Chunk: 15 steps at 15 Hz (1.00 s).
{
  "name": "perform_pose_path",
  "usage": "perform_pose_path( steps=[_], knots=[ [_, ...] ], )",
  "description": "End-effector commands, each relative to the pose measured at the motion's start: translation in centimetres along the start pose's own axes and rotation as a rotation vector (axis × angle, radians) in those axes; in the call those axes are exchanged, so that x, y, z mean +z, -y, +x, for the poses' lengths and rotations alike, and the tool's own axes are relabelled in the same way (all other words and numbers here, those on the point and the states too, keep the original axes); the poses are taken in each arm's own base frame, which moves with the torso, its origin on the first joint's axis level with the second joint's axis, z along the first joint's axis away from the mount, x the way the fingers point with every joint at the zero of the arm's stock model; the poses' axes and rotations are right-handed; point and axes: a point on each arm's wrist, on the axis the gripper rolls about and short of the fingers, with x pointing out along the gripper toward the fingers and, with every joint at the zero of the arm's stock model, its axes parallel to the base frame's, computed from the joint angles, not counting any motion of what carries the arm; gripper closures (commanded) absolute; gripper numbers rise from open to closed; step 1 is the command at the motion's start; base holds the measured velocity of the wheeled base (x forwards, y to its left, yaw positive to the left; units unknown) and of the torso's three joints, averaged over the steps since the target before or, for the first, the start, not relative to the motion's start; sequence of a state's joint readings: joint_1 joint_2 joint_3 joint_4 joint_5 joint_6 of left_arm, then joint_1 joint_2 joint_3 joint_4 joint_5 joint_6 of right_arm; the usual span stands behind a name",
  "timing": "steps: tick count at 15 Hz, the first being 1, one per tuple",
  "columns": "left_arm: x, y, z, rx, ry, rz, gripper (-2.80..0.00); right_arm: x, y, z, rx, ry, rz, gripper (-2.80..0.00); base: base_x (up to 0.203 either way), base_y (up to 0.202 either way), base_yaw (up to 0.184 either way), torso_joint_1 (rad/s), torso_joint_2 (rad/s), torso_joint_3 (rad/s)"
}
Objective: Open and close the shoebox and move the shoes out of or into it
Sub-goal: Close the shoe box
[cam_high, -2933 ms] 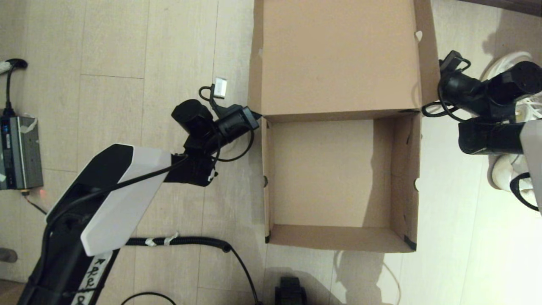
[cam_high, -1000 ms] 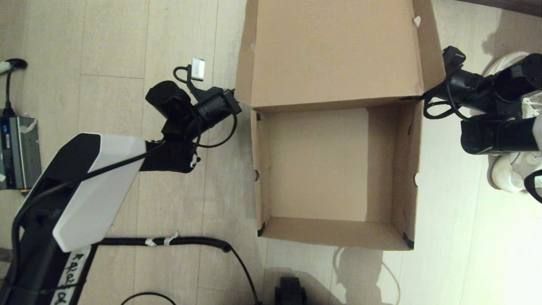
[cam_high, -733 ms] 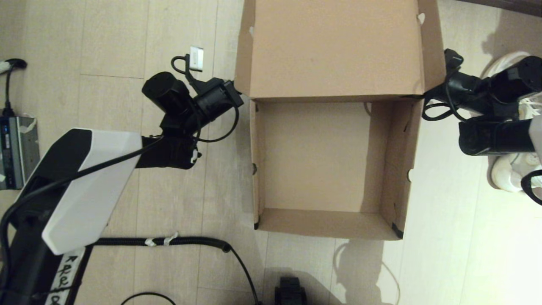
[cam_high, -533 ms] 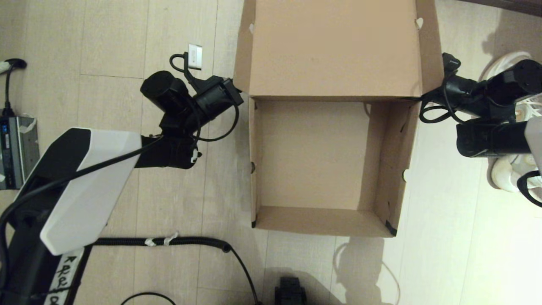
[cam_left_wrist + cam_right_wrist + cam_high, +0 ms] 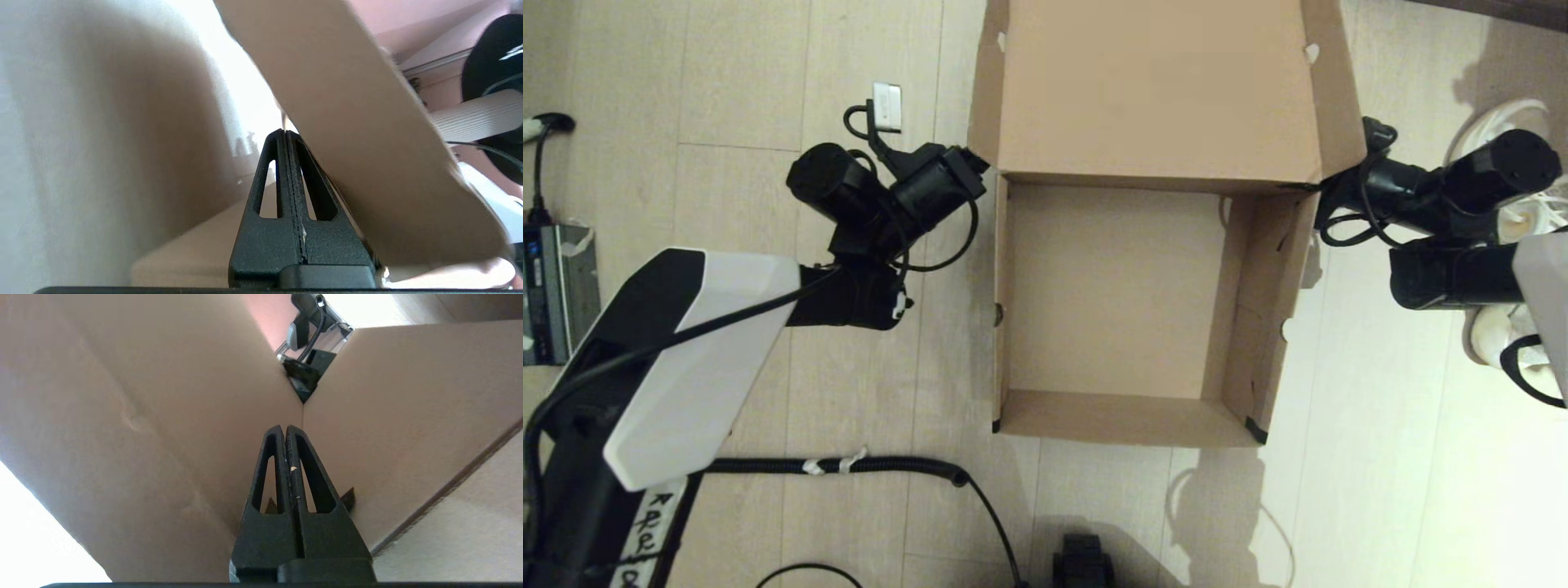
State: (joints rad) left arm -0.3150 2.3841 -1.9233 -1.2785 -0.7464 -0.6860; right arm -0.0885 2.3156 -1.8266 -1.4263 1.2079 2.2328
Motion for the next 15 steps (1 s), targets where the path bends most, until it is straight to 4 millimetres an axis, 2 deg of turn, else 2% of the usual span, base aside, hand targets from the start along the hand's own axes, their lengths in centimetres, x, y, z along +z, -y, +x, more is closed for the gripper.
perform_pose_path(
  steps=[1, 7, 15],
  knots=[
    [-0.4, -0.8, -0.7, 0.016, -0.009, -0.003, 0.0, 0.2, 0.5, -0.1, -0.005, -0.005, 0.014, 0.0, 0.0, 0.0, 0.0, 0.0, 0.0, 0.0],
    [-0.5, -0.7, -0.5, -0.007, -0.045, -0.03, 0.0, 0.3, 0.6, 0.1, -0.002, -0.01, 0.007, 0.0, 0.0, 0.0, 0.0, 0.0, 0.0, 0.0],
    [-3.5, -2.0, -1.4, 0.015, -0.08, -0.066, 0.0, 0.2, 1.4, 0.1, -0.024, -0.031, 0.029, 0.0, 0.0, 0.0, 0.0, 0.0, 0.0, 0.0]
  ],
)
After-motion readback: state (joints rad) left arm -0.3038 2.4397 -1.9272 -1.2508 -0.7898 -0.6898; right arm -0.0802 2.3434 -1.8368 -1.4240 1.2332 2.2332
